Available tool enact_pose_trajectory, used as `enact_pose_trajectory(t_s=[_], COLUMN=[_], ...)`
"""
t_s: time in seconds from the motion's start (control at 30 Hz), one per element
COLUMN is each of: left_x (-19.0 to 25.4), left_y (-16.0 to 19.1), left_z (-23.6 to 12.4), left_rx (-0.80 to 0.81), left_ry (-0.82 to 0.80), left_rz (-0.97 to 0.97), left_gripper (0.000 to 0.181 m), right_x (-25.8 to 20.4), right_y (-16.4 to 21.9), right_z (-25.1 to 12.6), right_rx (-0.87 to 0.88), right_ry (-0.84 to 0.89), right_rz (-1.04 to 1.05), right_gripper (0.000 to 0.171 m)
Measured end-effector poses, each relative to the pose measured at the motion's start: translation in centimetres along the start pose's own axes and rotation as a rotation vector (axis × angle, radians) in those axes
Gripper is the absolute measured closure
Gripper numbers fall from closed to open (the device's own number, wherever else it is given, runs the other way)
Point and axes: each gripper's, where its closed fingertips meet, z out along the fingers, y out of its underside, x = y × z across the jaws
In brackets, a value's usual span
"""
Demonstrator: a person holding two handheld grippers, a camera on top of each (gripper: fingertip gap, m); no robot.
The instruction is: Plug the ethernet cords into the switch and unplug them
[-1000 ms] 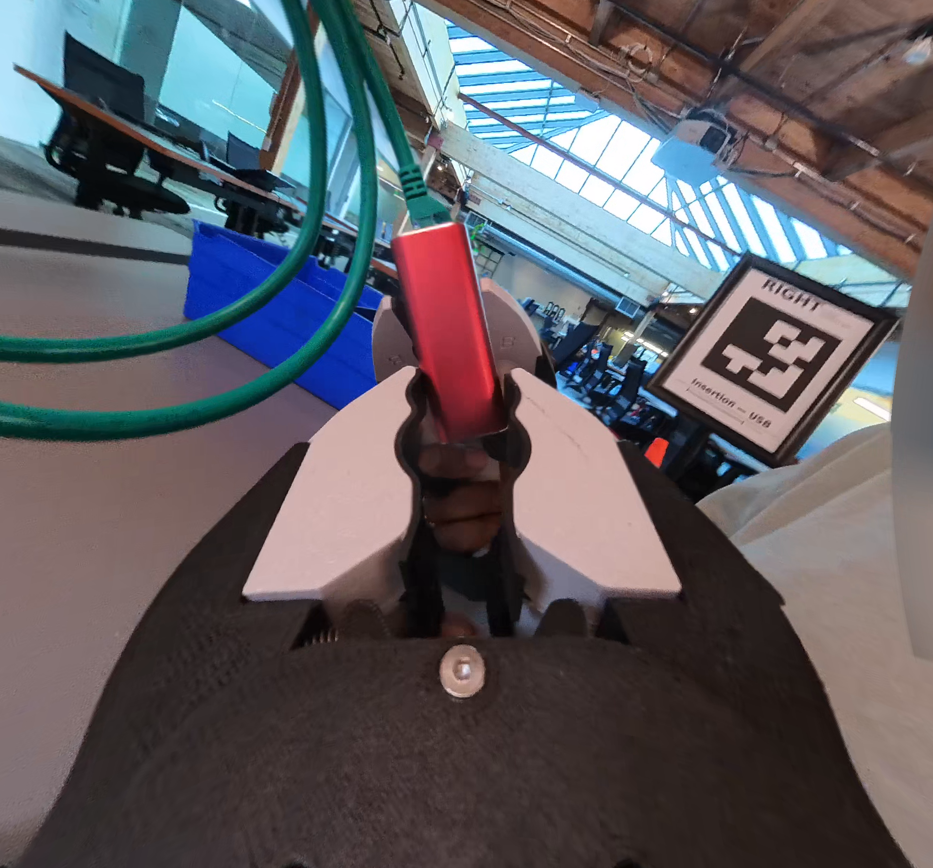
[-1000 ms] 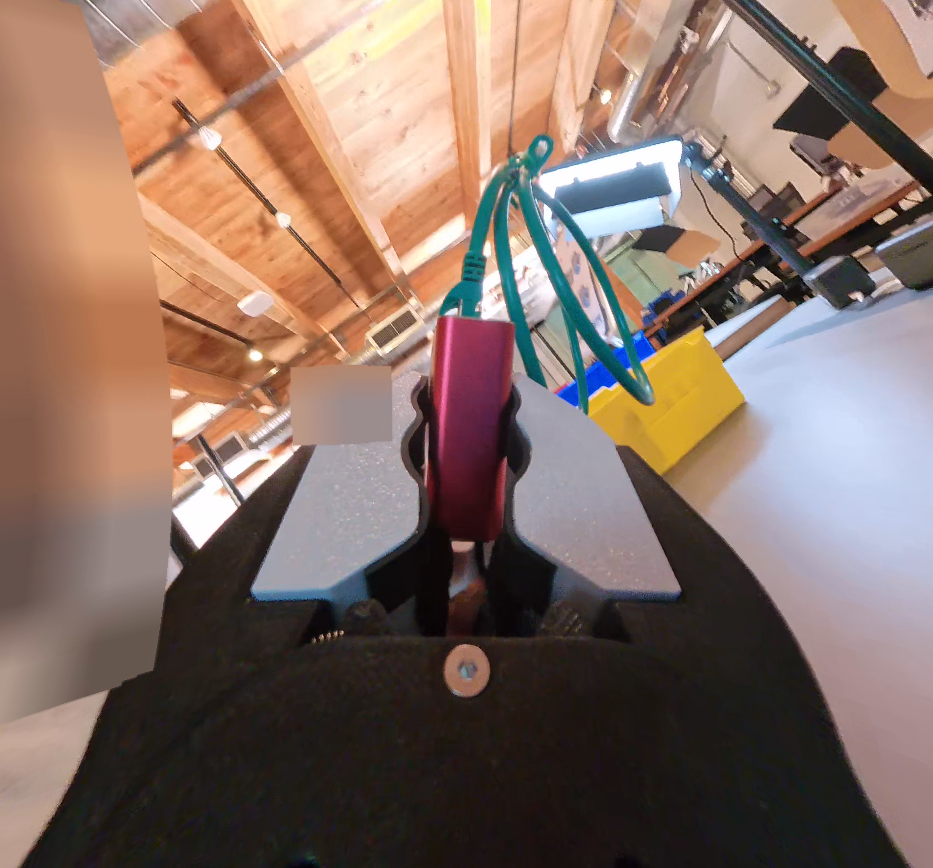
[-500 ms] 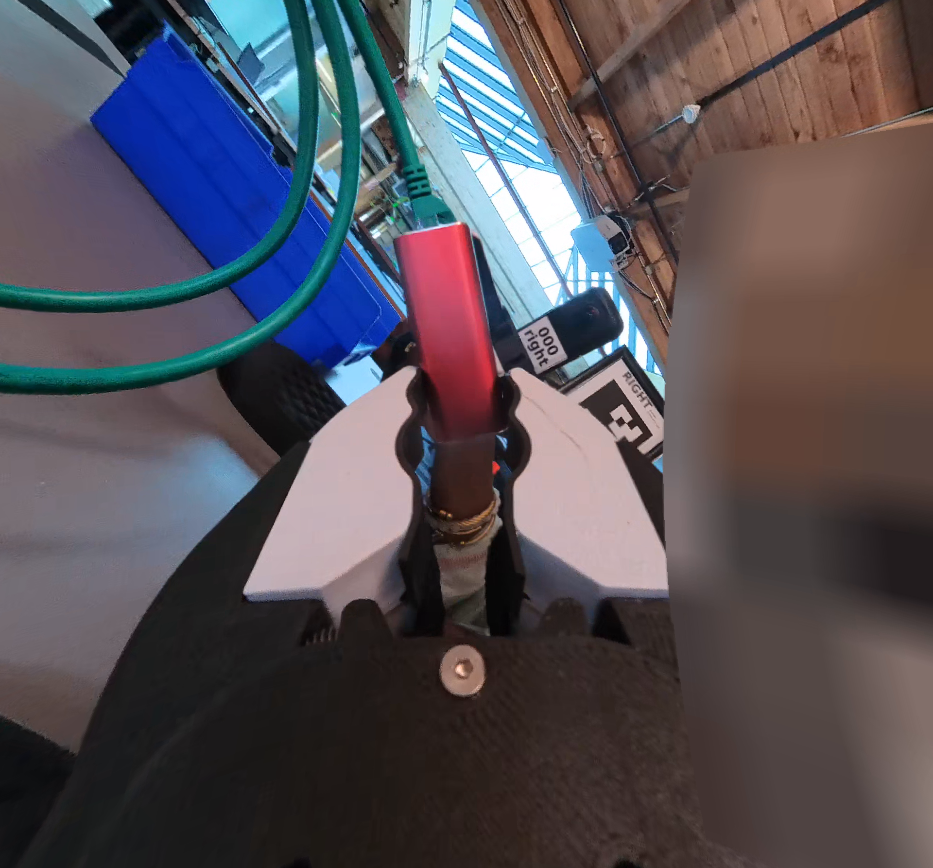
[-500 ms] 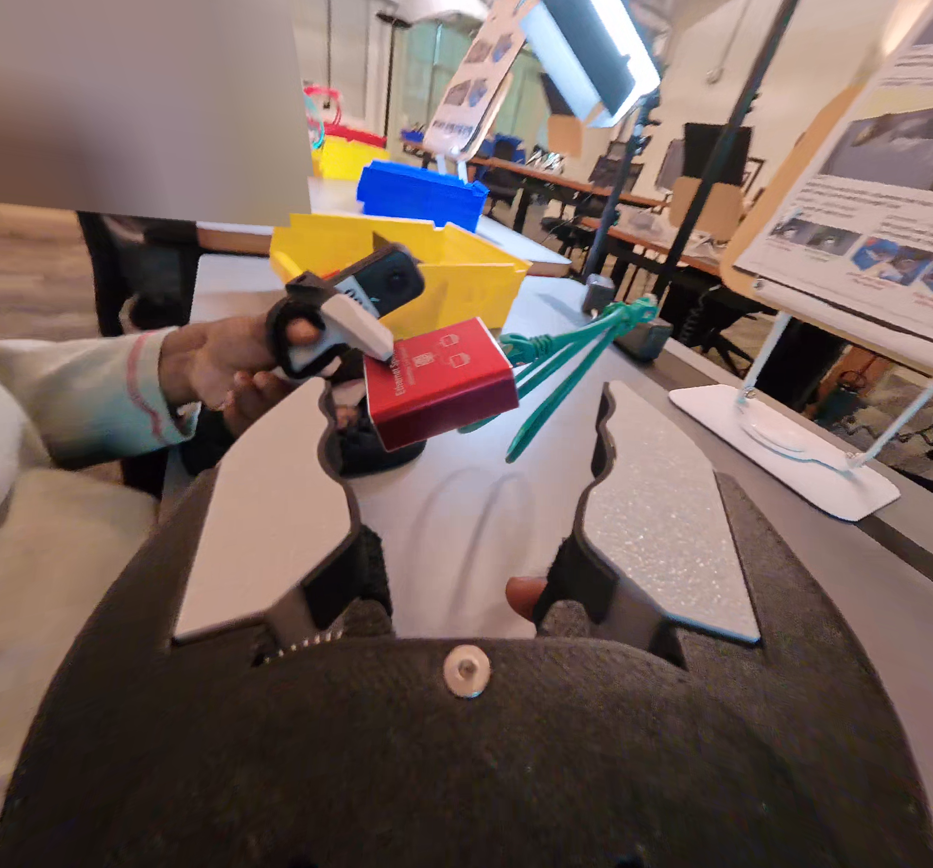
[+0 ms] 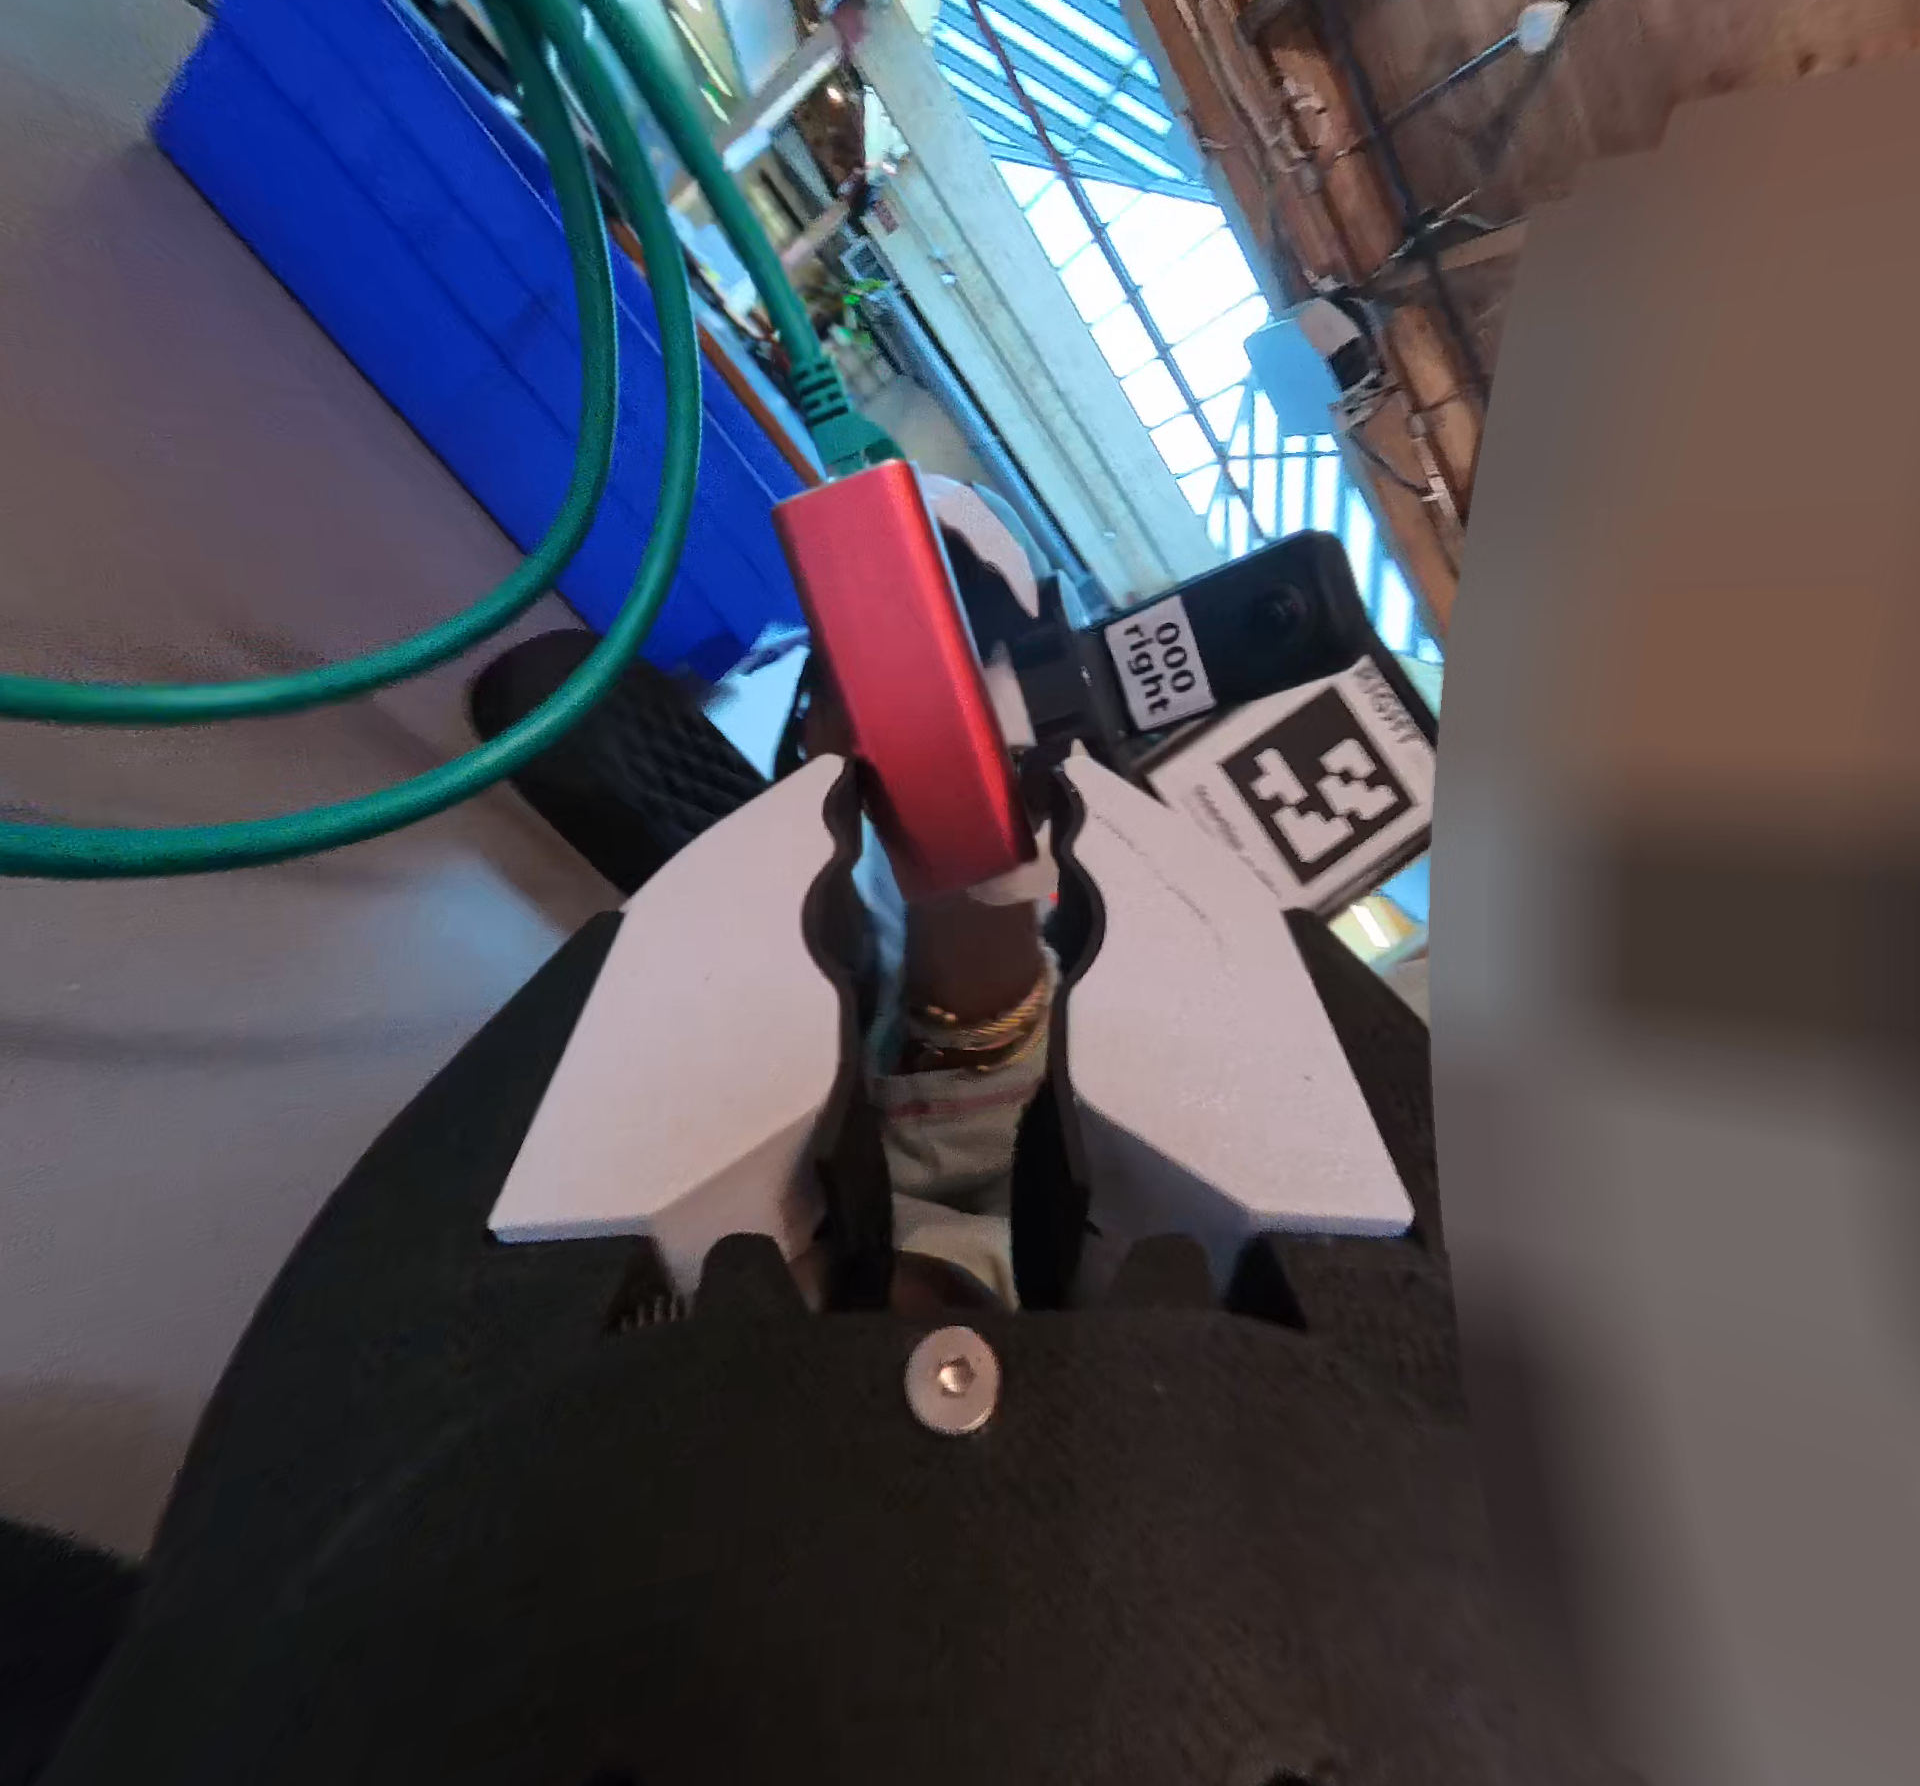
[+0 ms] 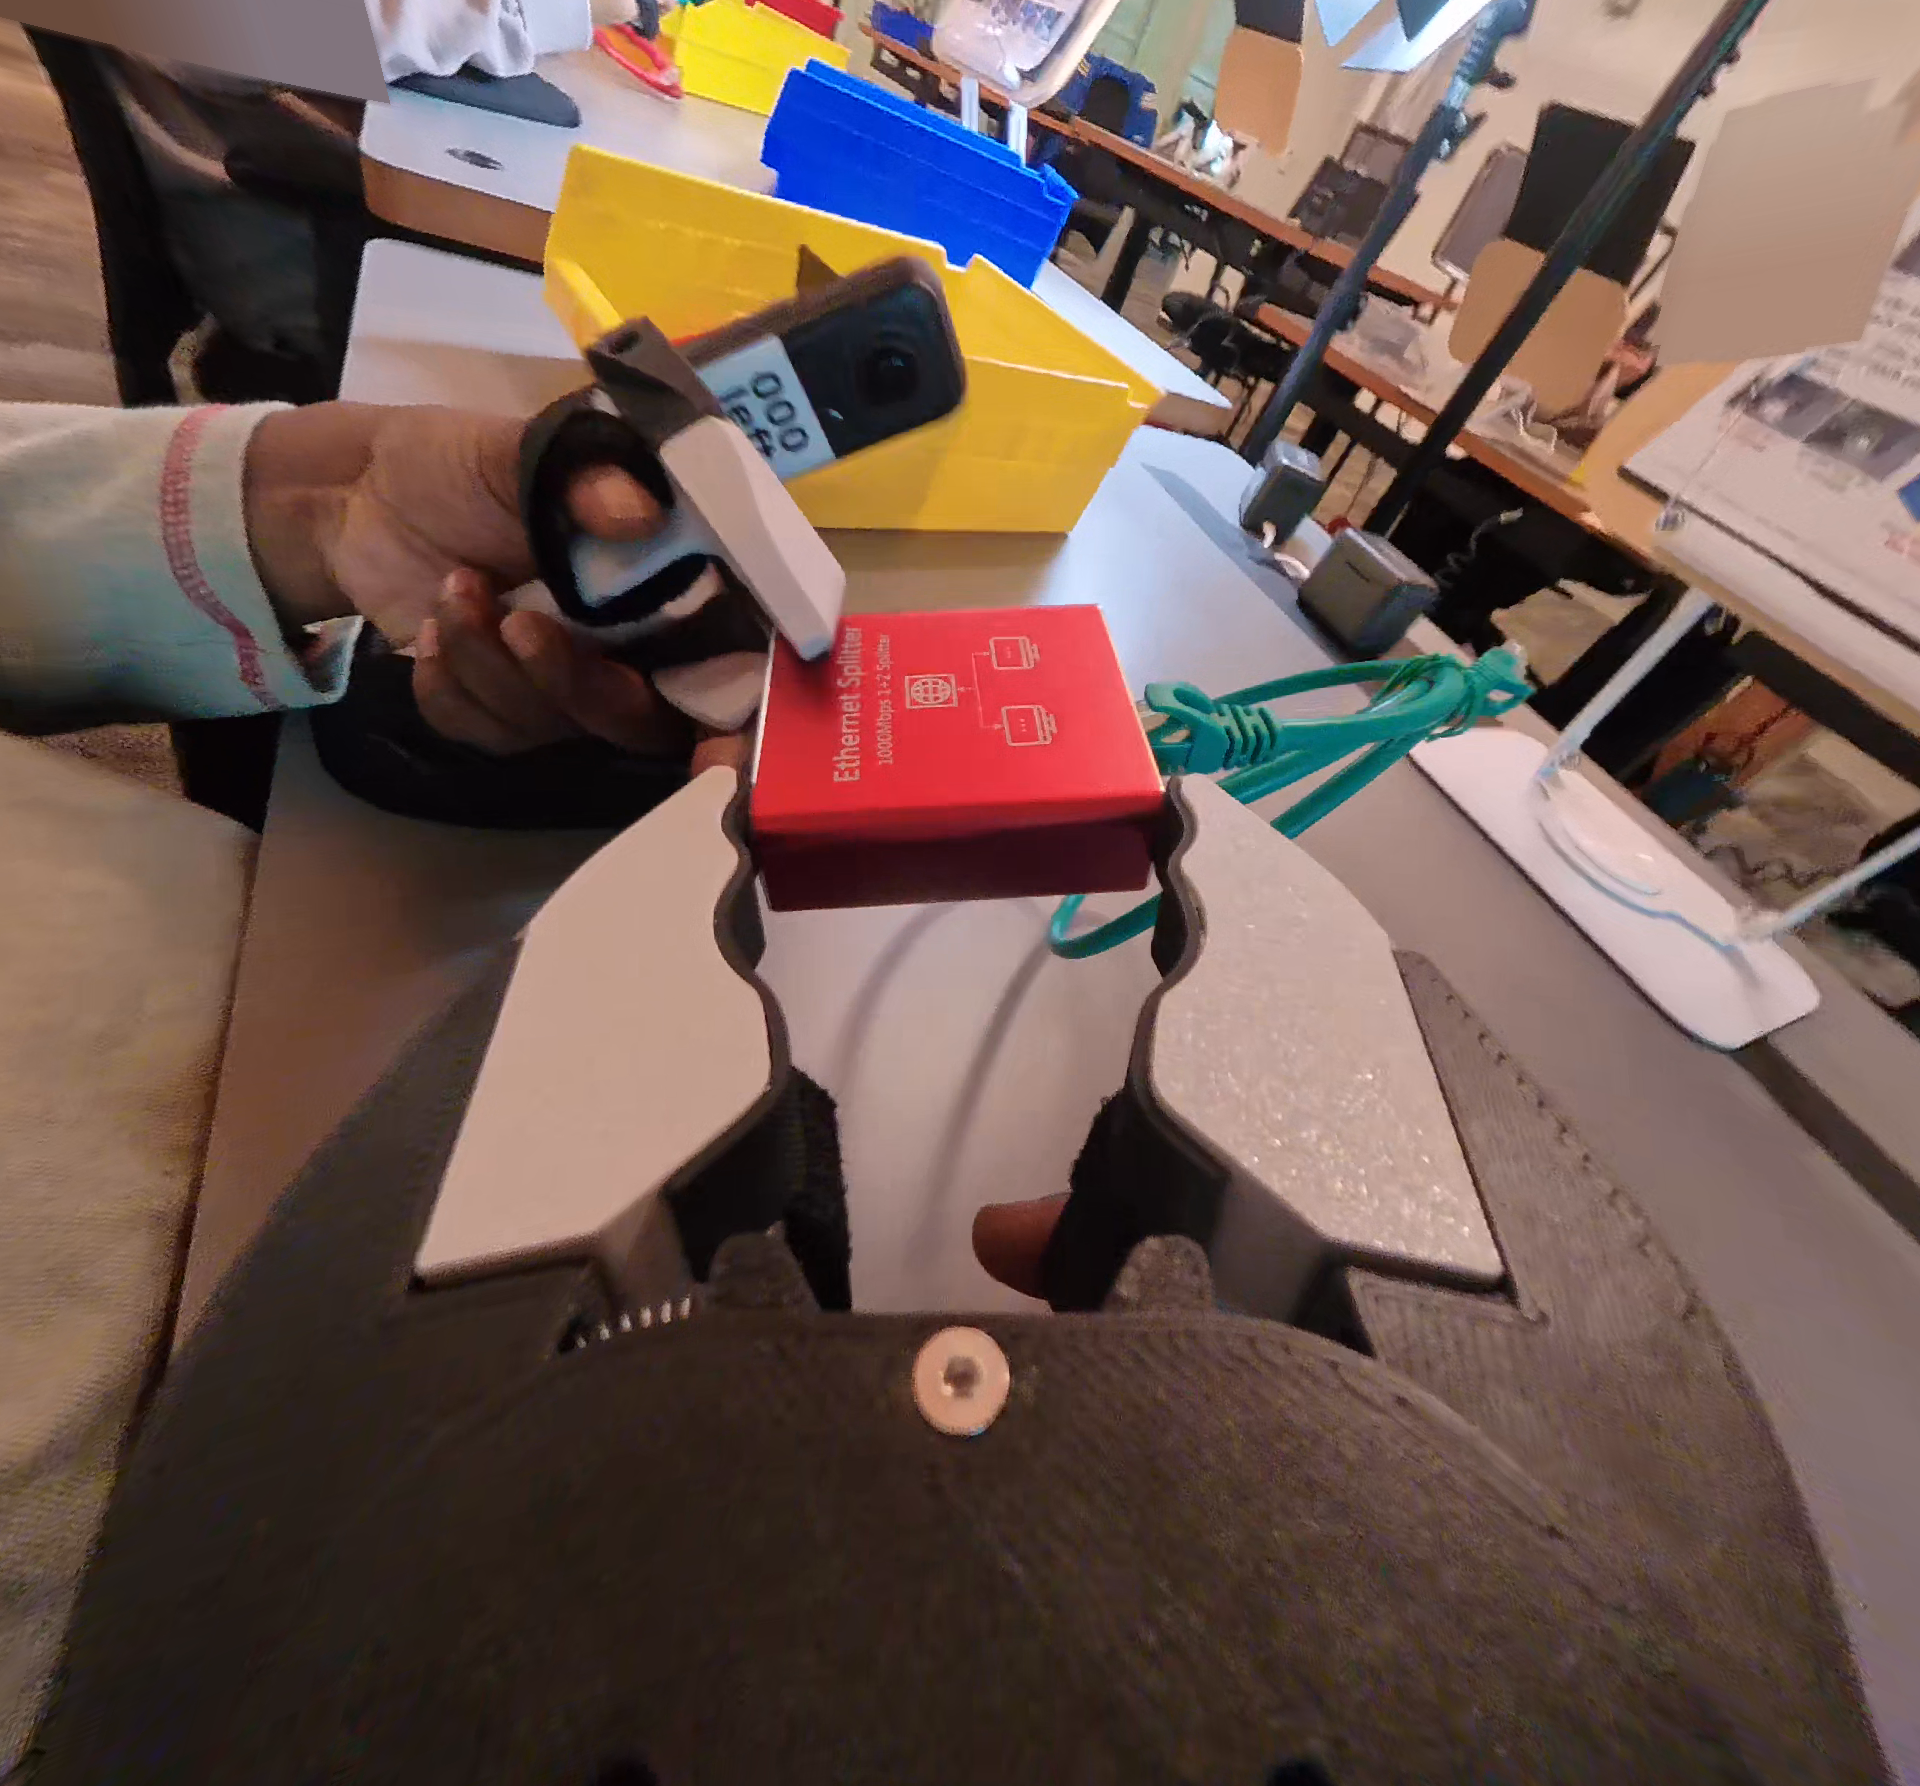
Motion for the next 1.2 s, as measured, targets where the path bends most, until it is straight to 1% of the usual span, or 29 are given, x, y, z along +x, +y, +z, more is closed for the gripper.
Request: enact_pose_trajectory(t_s=[0.03, 0.1, 0.23, 0.33, 0.43, 0.5, 0.6, 0.67, 0.73, 0.8, 0.93, 1.0, 1.07, 1.13, 1.2], left_x=[-0.4, -1.6, -2.3, -0.8, 0.5, 1.0, 1.7, 2.0, 2.3, 2.4, 2.0, 1.3, 0.4, -0.9, -2.7], left_y=[-0.5, -1.8, -4.7, -5.9, -6.7, -7.1, -7.8, -7.7, -7.6, -7.6, -8.8, -8.6, -8.4, -8.5, -8.4], left_z=[-0.3, -1.5, -5.2, -7.0, -8.5, -9.7, -12.3, -14.6, -17.4, -20.9, -29.5, -32.7, -33.9, -33.4, -33.3], left_rx=[0.017, 0.063, 0.113, 0.118, 0.112, 0.090, 0.031, -0.046, -0.103, -0.126, -0.043, -0.039, -0.041, -0.026, -0.095], left_ry=[-0.044, -0.177, -0.447, -0.516, -0.581, -0.652, -0.795, -0.884, -0.972, -1.078, -1.412, -1.531, -1.566, -1.518, -1.515], left_rz=[0.038, 0.137, 0.426, 0.584, 0.705, 0.780, 0.898, 0.950, 0.932, 0.882, 0.763, 0.685, 0.645, 0.604, 0.586], left_gripper=[0.143, 0.138, 0.136, 0.136, 0.136, 0.136, 0.135, 0.130, 0.126, 0.124, 0.124, 0.124, 0.125, 0.130, 0.133], right_x=[0.6, 2.2, 4.4, 4.6, 4.3, 4.0, 3.6, 3.2, 2.9, 2.9, 3.8, 3.9, 3.9, 4.0, 3.9], right_y=[0.5, 2.3, 6.9, 7.9, 9.8, 10.8, 11.6, 12.4, 12.8, 12.2, 10.4, 9.7, 9.3, 9.3, 9.4], right_z=[-0.1, -0.2, -0.2, -0.1, 0.0, 0.1, 0.1, 0.0, 0.0, 0.1, -0.1, -0.3, -0.4, -0.4, -0.4], right_rx=[-0.017, -0.083, -0.255, -0.322, -0.450, -0.516, -0.574, -0.627, -0.656, -0.621, -0.484, -0.421, -0.385, -0.374, -0.372], right_ry=[0.023, 0.095, 0.217, 0.240, 0.244, 0.238, 0.227, 0.207, 0.186, 0.177, 0.179, 0.156, 0.133, 0.126, 0.117], right_rz=[0.024, 0.078, 0.219, 0.271, 0.304, 0.317, 0.335, 0.359, 0.365, 0.341, 0.357, 0.395, 0.428, 0.452, 0.458], right_gripper=[0.097, 0.097, 0.097, 0.097, 0.096, 0.096, 0.096, 0.096, 0.096, 0.095, 0.090, 0.088, 0.088, 0.090, 0.092])
